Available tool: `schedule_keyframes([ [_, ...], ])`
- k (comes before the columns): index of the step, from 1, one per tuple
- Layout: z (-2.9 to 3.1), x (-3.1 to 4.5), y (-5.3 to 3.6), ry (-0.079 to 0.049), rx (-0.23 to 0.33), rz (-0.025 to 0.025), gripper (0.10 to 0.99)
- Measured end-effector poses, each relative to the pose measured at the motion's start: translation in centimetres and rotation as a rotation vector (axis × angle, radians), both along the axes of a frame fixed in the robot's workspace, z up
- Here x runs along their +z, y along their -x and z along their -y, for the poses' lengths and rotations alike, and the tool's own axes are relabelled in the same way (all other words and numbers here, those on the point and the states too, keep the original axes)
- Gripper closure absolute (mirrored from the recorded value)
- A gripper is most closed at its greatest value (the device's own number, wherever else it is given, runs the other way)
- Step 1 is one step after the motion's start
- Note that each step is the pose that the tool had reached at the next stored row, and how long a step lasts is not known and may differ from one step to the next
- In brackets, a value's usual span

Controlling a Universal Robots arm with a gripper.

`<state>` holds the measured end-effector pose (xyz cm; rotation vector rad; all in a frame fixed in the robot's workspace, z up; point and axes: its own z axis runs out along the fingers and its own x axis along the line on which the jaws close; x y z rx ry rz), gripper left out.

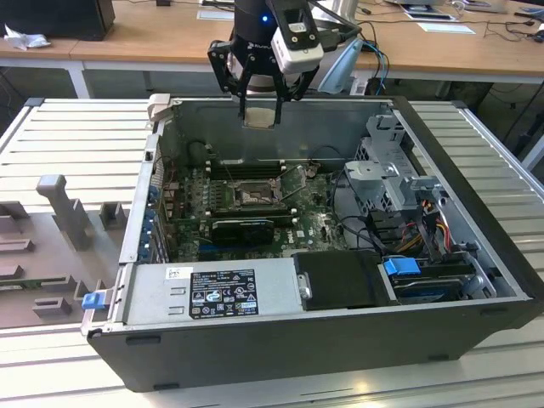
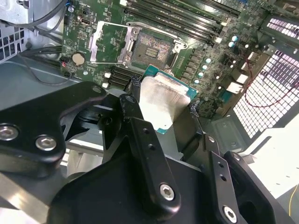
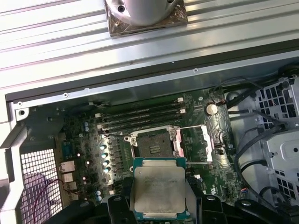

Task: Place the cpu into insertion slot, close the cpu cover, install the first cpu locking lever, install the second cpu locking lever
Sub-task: 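Place the cpu into insertion slot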

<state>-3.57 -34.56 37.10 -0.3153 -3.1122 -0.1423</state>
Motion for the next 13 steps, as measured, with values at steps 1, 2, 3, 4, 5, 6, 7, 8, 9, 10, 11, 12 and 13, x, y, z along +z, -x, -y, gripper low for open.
schedule_keyframes([
  [1,0.0,0.0,0.0,0.0,-0.003,0.0,0.557],
  [2,0.0,0.0,0.0,0.0,-0.006,0.0,0.557],
  [3,0.0,-0.01,0.0,0.0,-0.01,0.0,0.557],
  [4,0.0,-0.01,0.0,0.0,-0.013,0.0,0.557],
  [5,0.0,-0.01,0.0,0.0,-0.018,0.0,0.557],
  [6,0.0,-0.01,0.0,0.0,-0.021,0.0,0.557],
  [7,0.0,-0.02,0.0,0.0,-0.024,0.0,0.557],
  [8,0.0,-0.02,0.0,0.0,-0.03,0.0,0.557],
  [9,0.0,-0.03,0.0,0.0,-0.036,0.0,0.557],
  [10,0.0,-0.03,0.0,0.0,-0.041,0.0,0.557],
  [11,0.0,-0.04,0.0,0.0,-0.045,0.0,0.557],
  [12,0.0,-0.04,0.0,0.0,-0.047,0.0,0.557],
  [13,0.0,-0.04,0.0,0.0,-0.053,0.0,0.557],
])
